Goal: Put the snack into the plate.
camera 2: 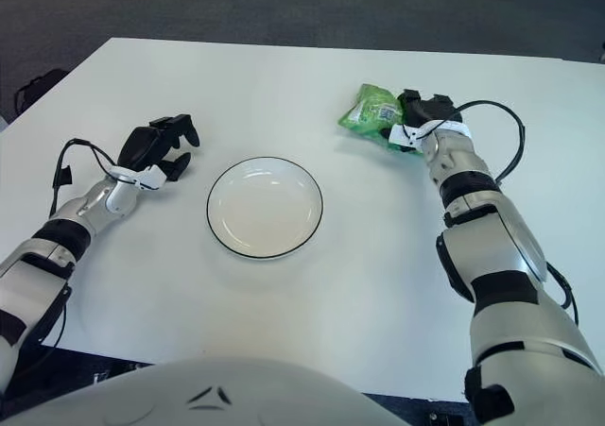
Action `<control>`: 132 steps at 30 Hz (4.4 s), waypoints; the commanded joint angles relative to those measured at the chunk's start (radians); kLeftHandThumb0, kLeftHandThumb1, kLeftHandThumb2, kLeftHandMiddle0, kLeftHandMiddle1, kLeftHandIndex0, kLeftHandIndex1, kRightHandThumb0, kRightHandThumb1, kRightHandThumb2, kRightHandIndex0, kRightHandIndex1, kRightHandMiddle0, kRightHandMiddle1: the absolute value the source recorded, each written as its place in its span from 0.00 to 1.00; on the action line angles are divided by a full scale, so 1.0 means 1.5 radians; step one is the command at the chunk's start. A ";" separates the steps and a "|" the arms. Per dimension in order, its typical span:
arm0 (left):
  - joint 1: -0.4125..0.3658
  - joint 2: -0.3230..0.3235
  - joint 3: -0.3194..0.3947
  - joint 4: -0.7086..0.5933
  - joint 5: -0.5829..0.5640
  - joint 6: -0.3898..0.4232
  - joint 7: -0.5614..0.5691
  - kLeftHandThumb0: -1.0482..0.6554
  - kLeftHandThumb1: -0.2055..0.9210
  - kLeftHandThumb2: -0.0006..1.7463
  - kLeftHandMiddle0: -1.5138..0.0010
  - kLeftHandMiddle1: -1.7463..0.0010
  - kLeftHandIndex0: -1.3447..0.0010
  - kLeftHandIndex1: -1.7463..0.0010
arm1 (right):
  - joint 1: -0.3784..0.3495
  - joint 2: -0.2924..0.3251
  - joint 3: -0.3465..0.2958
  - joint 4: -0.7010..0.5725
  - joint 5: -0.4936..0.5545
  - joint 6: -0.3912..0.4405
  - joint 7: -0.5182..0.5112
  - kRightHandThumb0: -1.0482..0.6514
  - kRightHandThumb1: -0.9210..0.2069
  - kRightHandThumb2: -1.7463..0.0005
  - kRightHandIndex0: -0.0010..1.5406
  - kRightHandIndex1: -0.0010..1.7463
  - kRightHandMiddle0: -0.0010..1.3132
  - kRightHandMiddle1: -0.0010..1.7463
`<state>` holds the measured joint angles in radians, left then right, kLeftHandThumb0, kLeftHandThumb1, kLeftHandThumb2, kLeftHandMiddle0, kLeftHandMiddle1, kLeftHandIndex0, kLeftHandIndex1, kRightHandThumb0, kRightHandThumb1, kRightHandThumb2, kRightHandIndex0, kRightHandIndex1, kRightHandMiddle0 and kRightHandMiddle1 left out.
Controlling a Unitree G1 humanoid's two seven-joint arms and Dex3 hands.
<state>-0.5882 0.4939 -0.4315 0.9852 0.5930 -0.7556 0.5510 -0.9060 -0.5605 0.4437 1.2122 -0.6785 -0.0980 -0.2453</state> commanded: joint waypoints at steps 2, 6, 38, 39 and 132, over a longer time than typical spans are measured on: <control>0.054 -0.013 -0.029 0.030 0.035 0.021 -0.029 0.61 0.38 0.81 0.53 0.00 0.65 0.05 | 0.037 0.028 -0.028 0.012 0.030 0.005 -0.039 0.60 0.68 0.20 0.49 0.80 0.49 0.99; 0.053 -0.014 -0.031 0.028 0.040 0.028 -0.023 0.61 0.38 0.81 0.52 0.00 0.64 0.06 | 0.042 0.030 -0.042 0.012 0.045 -0.009 -0.065 0.62 0.74 0.15 0.54 0.83 0.49 1.00; 0.045 -0.011 -0.043 0.032 0.054 0.042 -0.014 0.61 0.37 0.82 0.52 0.00 0.64 0.06 | 0.127 0.064 -0.185 -0.459 0.185 -0.016 0.007 0.62 0.75 0.10 0.54 0.94 0.44 1.00; 0.045 -0.012 -0.043 0.032 0.053 0.043 -0.014 0.61 0.37 0.82 0.52 0.00 0.64 0.05 | 0.142 0.071 -0.192 -0.507 0.198 -0.001 0.028 0.62 0.76 0.10 0.55 0.93 0.44 1.00; 0.081 -0.020 0.000 -0.082 -0.003 0.120 -0.153 0.61 0.41 0.80 0.64 0.00 0.60 0.00 | 0.217 0.020 -0.064 -0.785 0.361 -0.229 0.742 0.19 0.31 0.60 0.02 0.20 0.00 0.37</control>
<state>-0.5446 0.4764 -0.3970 0.8323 0.5602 -0.6085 0.3974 -0.5535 -0.5125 0.3484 0.0283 -0.1450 -0.4302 0.8442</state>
